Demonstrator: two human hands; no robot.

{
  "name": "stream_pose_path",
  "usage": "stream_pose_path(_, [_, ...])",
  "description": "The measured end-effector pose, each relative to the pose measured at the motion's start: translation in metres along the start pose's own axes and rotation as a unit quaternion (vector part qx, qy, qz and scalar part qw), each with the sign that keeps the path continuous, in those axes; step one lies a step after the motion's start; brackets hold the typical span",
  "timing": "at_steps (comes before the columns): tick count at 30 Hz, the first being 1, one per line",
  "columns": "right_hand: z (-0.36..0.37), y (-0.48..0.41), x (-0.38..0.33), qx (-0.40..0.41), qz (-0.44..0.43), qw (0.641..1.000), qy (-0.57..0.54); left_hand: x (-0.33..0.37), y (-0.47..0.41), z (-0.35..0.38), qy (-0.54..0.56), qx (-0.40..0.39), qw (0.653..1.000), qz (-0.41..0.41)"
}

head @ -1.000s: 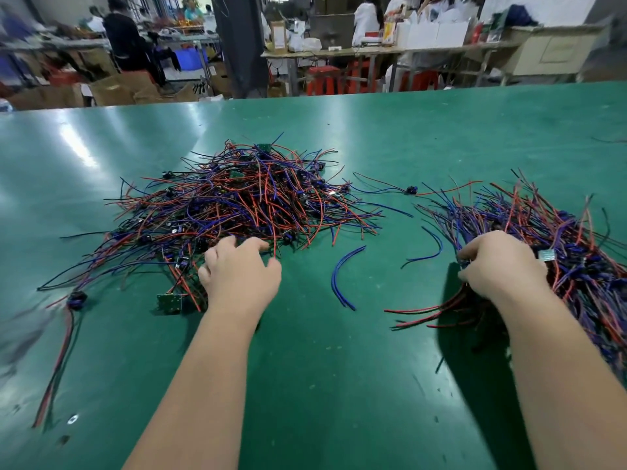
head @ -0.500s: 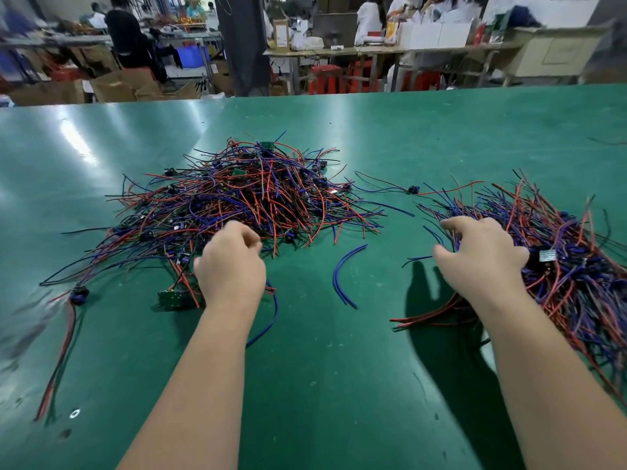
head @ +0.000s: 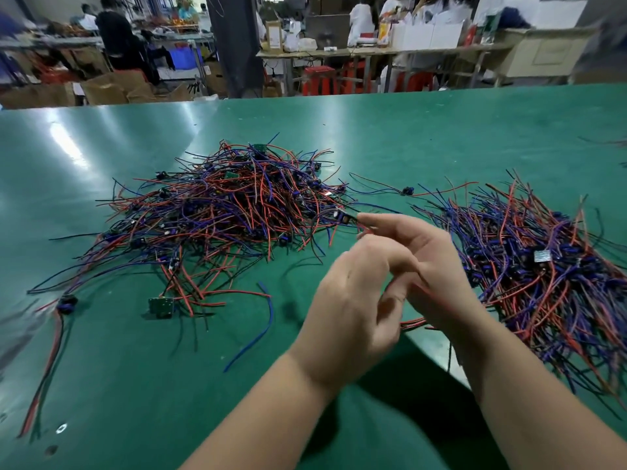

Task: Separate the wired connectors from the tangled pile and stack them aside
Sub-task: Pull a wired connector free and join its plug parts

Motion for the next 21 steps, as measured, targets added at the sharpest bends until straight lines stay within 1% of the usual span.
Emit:
stream_pose_path(4, [-0.006, -0.004, 0.005, 0.06, 0.047, 0.993, -0.094, -0.011, 0.0, -0.01, -0.044, 0.047, 0.996, -0.055])
stream_pose_path(7, [-0.007, -0.006, 0.008, 0.071, 0.091, 0.978, -0.173, -0.021, -0.002, -0.022, -0.087, 0.114, 0.983, -0.114])
stream_pose_path(9, [-0.007, -0.006, 0.008, 0.067, 0.119, 0.969, -0.204, -0.026, -0.003, -0.031, -0.107, 0.161, 0.971, -0.139])
stream_pose_path(10, [-0.006, -0.006, 0.008, 0.065, 0.13, 0.966, -0.215, -0.029, -0.004, -0.035, -0.114, 0.166, 0.969, -0.142])
stream_pose_path(11, [-0.006, -0.005, 0.008, 0.062, 0.138, 0.962, -0.226, -0.031, -0.006, -0.037, -0.127, 0.153, 0.971, -0.133])
stream_pose_path(14, [-0.005, -0.004, 0.005, 0.057, 0.164, 0.947, -0.272, -0.03, -0.011, -0.034, -0.175, 0.087, 0.978, -0.077])
stream_pose_path(15, [-0.005, -0.003, 0.003, 0.057, 0.168, 0.942, -0.284, -0.03, -0.011, -0.033, -0.158, 0.08, 0.981, -0.078])
stream_pose_path(16, [-0.005, -0.004, 0.003, 0.059, 0.168, 0.941, -0.289, -0.03, -0.011, -0.032, -0.122, 0.081, 0.984, -0.099])
stream_pose_path(17, [-0.005, -0.004, 0.002, 0.061, 0.165, 0.942, -0.287, -0.032, -0.01, -0.032, -0.068, 0.085, 0.984, -0.14])
stream_pose_path(18, [-0.006, -0.004, 0.002, 0.064, 0.157, 0.946, -0.277, -0.036, -0.01, -0.03, -0.005, 0.088, 0.977, -0.196])
stream_pose_path(19, [-0.007, -0.005, 0.001, 0.066, 0.149, 0.952, -0.257, -0.04, -0.008, -0.026, 0.063, 0.087, 0.96, -0.258])
stream_pose_path(20, [-0.008, -0.005, 0.002, 0.07, 0.143, 0.959, -0.234, -0.045, -0.006, -0.022, 0.128, 0.085, 0.935, -0.318])
stream_pose_path(21, [-0.009, -0.006, 0.003, 0.074, 0.141, 0.964, -0.215, -0.05, -0.003, -0.016, 0.189, 0.082, 0.902, -0.378])
Point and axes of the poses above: each hand's wrist, its own y-axis away from the middle knuckle, its own z-axis out of the palm, x = y × z, the point moved 6 cm from there along -y, towards the middle knuckle, and after that the axes turned 6 degrees about x, right-handed, at the moved point
